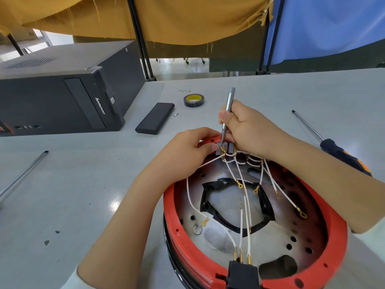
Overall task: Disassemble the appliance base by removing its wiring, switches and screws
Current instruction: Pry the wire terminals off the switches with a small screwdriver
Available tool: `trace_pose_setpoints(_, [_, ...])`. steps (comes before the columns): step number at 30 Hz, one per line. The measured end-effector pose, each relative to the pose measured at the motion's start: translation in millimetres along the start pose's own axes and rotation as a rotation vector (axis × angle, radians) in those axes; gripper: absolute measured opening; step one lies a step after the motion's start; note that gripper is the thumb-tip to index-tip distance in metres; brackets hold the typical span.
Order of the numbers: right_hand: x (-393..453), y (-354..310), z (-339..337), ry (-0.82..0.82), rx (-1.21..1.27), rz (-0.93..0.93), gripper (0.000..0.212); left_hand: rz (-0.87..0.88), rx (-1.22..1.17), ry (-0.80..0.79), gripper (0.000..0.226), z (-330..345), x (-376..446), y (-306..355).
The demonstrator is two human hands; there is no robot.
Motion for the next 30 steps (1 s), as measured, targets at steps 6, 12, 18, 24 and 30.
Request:
trace_pose_setpoints(6, [7.9, 9.0, 0.1, 0.012, 0.006, 0.084, 0.021, -0.001, -0.002, 0.001, 0.023, -0.4, 0.4, -0.1])
trace_pose_setpoints(12, [-5.8, 1.1, -6.1, 0.037, 0.159, -0.013, 0.02, 0.005, -0.005, 0.004, 0.024, 0.1, 0.9, -0.3])
trace_pose_setpoints(18, [-2.2, 1.2, -1.5, 0.013, 0.047, -0.005, 0.015, 0.007, -0.006, 0.007, 0.024, 0.1, 0.4, -0.1])
trace_pose_setpoints(24, [13.8, 9.3, 2.1, -0.013, -0.015, 0.09, 0.023, 0.014, -0.007, 0.012, 0.024, -0.1, 0.0, 0.4])
trace_pose_setpoints(30, [-3.5, -1.3, -3.6, 0.03, 0.109, -0.086, 0.017, 0.014, -0.014, 0.014, 0.023, 0.4, 1.9, -0.8])
Point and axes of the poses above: each hand's wrist, its own x-axis towards the middle knuckle, its own z-axis out of the palm, y = z × x, the point moved 9 cm from there along x, towards the middle knuckle, and after that the axes turned 12 degrees about x, right-handed, at the moved point
